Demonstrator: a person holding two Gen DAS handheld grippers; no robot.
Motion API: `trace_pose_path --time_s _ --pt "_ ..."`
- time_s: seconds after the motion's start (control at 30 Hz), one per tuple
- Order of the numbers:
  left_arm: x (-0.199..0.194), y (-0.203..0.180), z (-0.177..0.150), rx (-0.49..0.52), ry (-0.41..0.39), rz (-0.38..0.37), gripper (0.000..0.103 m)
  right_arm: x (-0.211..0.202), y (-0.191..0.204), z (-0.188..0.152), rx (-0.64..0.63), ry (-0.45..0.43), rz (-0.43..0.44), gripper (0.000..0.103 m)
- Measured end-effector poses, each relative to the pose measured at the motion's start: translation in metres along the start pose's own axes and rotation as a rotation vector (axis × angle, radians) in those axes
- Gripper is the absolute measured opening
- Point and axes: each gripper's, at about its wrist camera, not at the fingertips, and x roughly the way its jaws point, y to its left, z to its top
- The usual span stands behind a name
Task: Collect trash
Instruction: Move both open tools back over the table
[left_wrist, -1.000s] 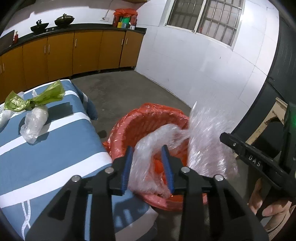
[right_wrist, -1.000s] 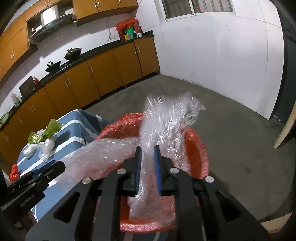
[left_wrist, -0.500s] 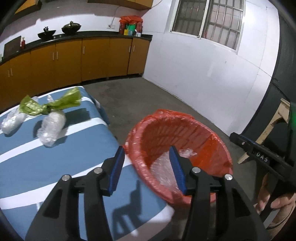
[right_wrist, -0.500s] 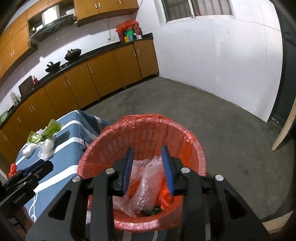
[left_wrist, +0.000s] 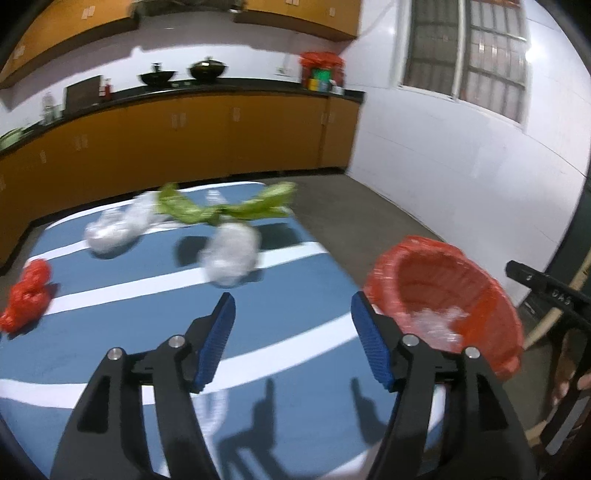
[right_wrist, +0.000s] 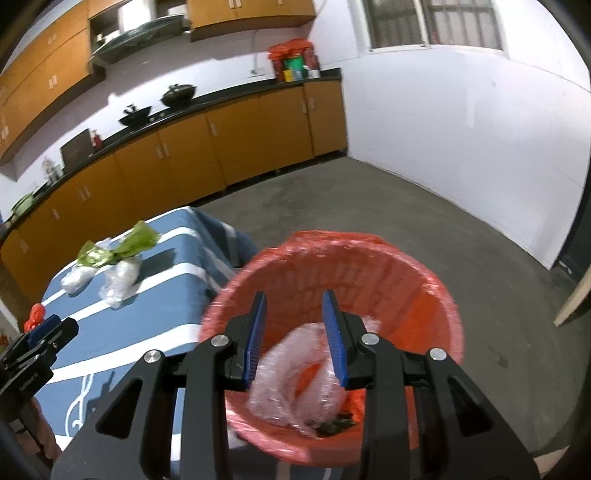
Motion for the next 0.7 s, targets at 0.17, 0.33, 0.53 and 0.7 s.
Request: trace_pose_path --time_s 0.17,0.33,0.53,0.7 --pt "-0.013 0.047 -0.005 -0.064 -0.022 0.098 0.07 0.009 0.039 0.005 -0.052 0.003 0.06 0.033" --pt "-0.027 0.095 -0.01 -0.14 -0.044 0.196 0.07 0.023 0.085 0.01 -0.105 0.008 0.127 0.033" --pt "-0.043 0.135 -0.016 -0.166 -0.075 0.292 0.071 0.036 0.14 0.013 -0.175 0.008 0.195 0.033" --pt "-0.051 0.157 -0.022 -0.186 -0.082 0.332 0.073 0.049 0.178 0.014 -0.213 0.005 0.222 0.033"
